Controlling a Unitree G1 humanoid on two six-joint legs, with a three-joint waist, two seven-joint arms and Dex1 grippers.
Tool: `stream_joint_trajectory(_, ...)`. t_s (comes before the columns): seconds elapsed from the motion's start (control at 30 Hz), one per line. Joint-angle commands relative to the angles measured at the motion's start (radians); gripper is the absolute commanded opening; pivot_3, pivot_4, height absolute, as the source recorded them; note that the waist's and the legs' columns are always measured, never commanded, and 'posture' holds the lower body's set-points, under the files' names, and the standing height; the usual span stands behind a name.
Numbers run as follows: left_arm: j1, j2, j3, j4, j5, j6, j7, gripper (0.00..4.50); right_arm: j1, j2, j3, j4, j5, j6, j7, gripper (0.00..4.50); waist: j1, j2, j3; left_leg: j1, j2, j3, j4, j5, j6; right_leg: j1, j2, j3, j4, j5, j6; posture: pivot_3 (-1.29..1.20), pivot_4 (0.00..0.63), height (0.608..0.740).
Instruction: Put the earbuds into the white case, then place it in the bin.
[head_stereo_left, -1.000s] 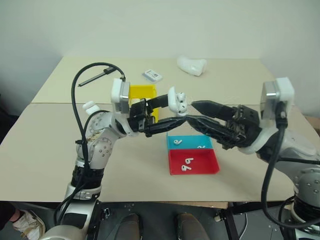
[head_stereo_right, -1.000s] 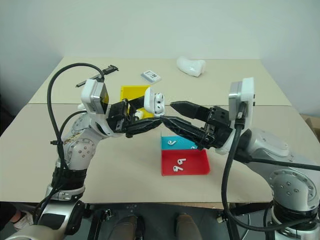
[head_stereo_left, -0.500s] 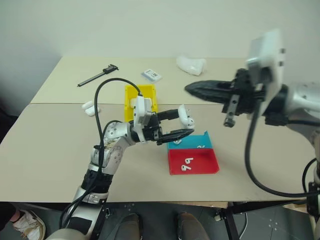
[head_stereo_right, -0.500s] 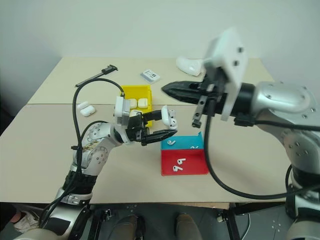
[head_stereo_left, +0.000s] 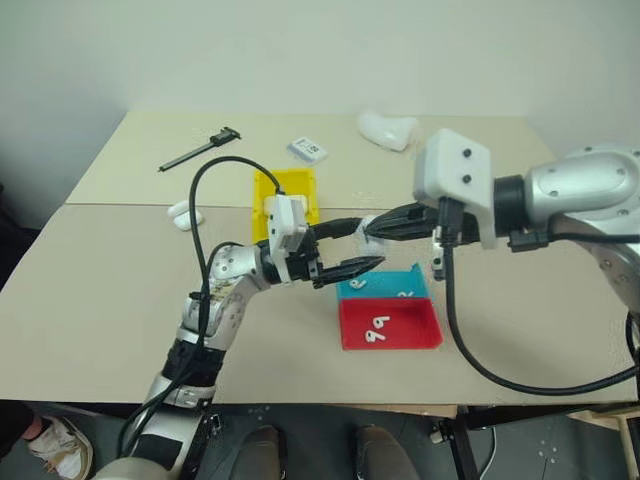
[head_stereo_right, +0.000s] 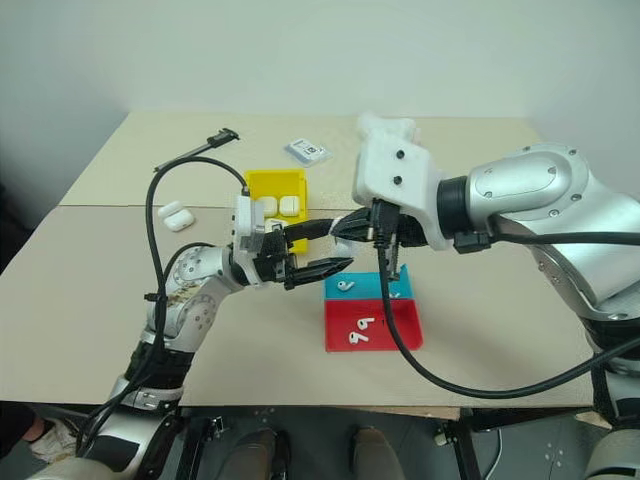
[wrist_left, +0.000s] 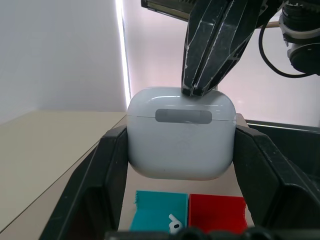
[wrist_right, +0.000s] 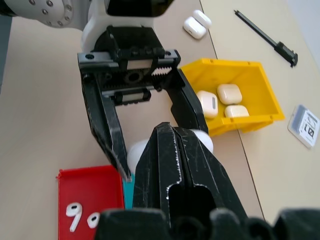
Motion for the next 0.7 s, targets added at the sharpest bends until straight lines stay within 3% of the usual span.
stream_joint_trajectory(0.03, 0.005, -0.001, 0.058, -0.09, -0.021, -0.035, 0.051, 2.8, 0.049, 0.018, -0.119, -0.004, -0.004, -0.027, -0.032, 0.02, -0.001, 0.0, 0.0, 0.0, 0.0, 0.0, 0.0, 0.0, 0.0, 0.0, 0.0, 0.0, 0.0, 0.0, 0.0, 0.0, 0.15, 0.74)
stream_joint_trajectory(0.17, 0.008, -0.051, 0.12, -0.097, 0.081, -0.013, 0.324, 2.8, 0.18, 0.154, -0.28, -0.026, -0.013, -0.073, -0.199, 0.02, 0.0, 0.0, 0.0, 0.001, 0.0, -0.001, 0.0, 0.0, 0.0, 0.001, 0.001, 0.0, 0.001, 0.0, 0.0, 0.0, 0.15, 0.74)
stream_joint_trajectory(0.33, -0.077, -0.123, 0.185, 0.093, 0.297, -0.004, 0.749, 2.8, 0.372, 0.275, -0.293, -0.098, -0.079, -0.047, -0.376, 0.02, 0.011, 0.0, 0.0, 0.001, -0.001, -0.003, 0.002, 0.0, 0.0, 0.004, -0.001, -0.002, 0.0, 0.001, 0.001, 0.0, 0.15, 0.74)
stream_joint_trajectory(0.47, -0.146, -0.143, 0.201, 0.244, 0.335, -0.031, 0.841, 2.8, 0.44, 0.314, -0.198, -0.149, -0.146, -0.055, -0.429, 0.02, 0.007, 0.0, 0.0, -0.001, -0.002, -0.002, 0.002, 0.0, 0.0, 0.001, -0.001, -0.001, 0.0, 0.001, 0.002, 0.0, 0.15, 0.74)
stream_joint_trajectory(0.63, -0.241, -0.152, 0.186, 0.468, 0.376, -0.096, 0.858, 2.8, 0.408, 0.343, -0.132, -0.15, -0.165, 0.002, -0.451, 0.02, 0.006, 0.0, 0.0, -0.001, -0.002, -0.001, 0.002, 0.0, 0.0, 0.002, -0.001, -0.002, 0.0, 0.001, 0.002, 0.0, 0.15, 0.74)
stream_joint_trajectory(0.7, -0.265, -0.149, 0.177, 0.526, 0.377, -0.111, 0.828, 3.53, 0.399, 0.343, -0.118, -0.143, -0.177, 0.018, -0.456, 0.0, 0.005, 0.0, 0.0, -0.001, -0.002, 0.001, 0.002, 0.0, 0.0, 0.002, 0.0, -0.002, 0.0, 0.001, 0.002, 0.0, 0.15, 0.74)
